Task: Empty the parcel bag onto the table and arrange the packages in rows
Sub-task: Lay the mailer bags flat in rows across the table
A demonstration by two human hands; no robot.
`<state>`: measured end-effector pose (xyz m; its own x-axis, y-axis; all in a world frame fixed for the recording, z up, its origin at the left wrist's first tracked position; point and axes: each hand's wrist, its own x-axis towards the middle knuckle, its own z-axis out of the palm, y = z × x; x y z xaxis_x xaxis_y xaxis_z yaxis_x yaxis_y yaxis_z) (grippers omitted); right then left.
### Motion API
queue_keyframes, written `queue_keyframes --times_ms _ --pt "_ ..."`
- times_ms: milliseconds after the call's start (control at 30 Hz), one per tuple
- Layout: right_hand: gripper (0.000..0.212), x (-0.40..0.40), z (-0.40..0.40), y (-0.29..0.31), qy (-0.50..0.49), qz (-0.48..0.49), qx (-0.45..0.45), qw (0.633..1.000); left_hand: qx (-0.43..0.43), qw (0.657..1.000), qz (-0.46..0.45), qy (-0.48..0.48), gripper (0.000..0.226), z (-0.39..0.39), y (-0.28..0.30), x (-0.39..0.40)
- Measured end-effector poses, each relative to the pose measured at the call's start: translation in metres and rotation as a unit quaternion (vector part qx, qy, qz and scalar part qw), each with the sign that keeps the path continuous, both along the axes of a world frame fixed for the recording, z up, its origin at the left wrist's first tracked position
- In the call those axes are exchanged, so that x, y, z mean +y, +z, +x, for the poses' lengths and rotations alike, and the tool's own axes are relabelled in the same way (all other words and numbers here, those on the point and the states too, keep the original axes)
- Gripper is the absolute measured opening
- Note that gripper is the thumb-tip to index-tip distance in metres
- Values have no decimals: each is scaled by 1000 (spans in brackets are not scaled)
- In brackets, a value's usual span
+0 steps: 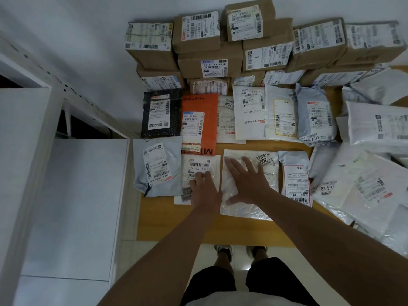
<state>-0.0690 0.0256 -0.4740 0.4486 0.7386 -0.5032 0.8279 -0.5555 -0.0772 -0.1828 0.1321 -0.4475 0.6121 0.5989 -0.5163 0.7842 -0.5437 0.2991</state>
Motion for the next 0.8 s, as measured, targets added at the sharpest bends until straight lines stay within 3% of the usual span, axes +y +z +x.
queue_keyframes --times_ms 500,800 --pt "140 11 7 -6 85 5 -4 996 -45 997 9 68 44 -1 0 8" --pt "140 32 -4 -18 31 83 35 995 -88 992 -3 87 33 -3 0 8"
